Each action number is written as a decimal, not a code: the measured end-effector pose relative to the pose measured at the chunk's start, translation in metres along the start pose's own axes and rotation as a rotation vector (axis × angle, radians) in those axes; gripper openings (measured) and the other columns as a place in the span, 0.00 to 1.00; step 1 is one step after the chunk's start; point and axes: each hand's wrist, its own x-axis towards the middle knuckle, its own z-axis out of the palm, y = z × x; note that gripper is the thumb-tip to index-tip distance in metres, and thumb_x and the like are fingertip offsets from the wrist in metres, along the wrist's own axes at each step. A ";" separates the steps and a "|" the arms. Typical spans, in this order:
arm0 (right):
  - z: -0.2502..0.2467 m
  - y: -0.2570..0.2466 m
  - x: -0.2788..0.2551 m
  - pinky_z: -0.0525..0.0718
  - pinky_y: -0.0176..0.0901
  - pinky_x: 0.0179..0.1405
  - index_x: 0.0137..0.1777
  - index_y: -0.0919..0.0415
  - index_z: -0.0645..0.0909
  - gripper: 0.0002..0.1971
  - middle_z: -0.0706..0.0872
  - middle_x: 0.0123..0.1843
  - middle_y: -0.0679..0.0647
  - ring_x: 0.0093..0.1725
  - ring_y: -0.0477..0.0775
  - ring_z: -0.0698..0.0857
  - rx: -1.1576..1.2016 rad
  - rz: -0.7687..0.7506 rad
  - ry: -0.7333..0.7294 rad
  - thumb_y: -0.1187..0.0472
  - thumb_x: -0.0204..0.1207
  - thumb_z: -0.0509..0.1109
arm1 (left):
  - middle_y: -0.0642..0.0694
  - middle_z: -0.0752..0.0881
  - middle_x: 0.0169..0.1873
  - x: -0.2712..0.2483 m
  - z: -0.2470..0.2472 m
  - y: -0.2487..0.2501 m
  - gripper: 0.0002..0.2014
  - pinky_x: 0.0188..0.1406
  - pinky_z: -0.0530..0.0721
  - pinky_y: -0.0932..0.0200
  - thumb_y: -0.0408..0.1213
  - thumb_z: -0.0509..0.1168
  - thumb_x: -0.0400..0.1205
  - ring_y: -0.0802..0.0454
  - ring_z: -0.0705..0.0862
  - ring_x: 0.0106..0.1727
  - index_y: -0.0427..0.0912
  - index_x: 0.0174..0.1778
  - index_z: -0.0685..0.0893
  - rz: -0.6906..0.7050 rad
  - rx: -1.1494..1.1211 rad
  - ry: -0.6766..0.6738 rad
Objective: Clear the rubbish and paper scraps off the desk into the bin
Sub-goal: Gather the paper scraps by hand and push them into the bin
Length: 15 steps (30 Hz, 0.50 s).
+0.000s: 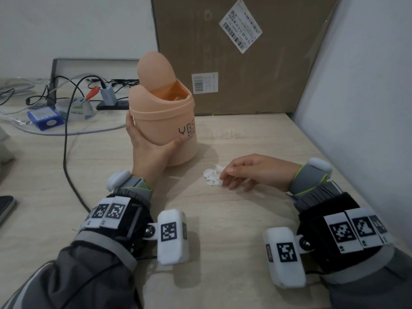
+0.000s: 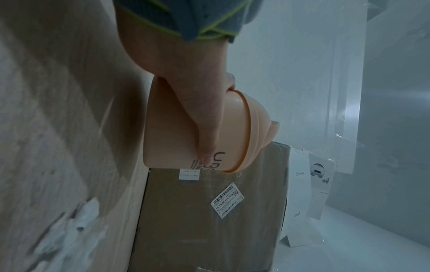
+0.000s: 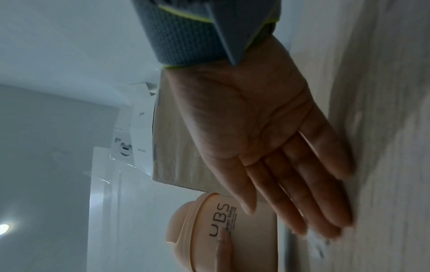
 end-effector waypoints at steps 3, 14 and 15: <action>-0.001 -0.002 -0.001 0.75 0.33 0.29 0.45 0.58 0.84 0.06 0.88 0.40 0.50 0.36 0.44 0.85 -0.014 -0.107 0.208 0.57 0.78 0.68 | 0.52 0.68 0.79 0.000 0.000 0.000 0.68 0.77 0.76 0.41 0.55 0.82 0.55 0.52 0.74 0.76 0.58 0.86 0.45 -0.002 -0.002 -0.002; 0.016 -0.004 0.027 0.75 0.45 0.63 0.75 0.48 0.66 0.43 0.73 0.67 0.55 0.65 0.54 0.76 -0.577 0.077 0.317 0.33 0.62 0.74 | 0.51 0.68 0.79 0.001 0.001 -0.001 0.68 0.77 0.76 0.40 0.55 0.82 0.55 0.51 0.73 0.76 0.58 0.86 0.44 -0.004 0.006 -0.003; 0.020 -0.006 0.031 0.75 0.45 0.61 0.74 0.49 0.67 0.42 0.73 0.66 0.55 0.64 0.55 0.77 -0.600 0.068 0.331 0.34 0.62 0.74 | 0.51 0.68 0.79 0.001 0.001 -0.001 0.68 0.77 0.76 0.41 0.55 0.82 0.56 0.52 0.74 0.76 0.58 0.86 0.44 -0.004 0.002 -0.002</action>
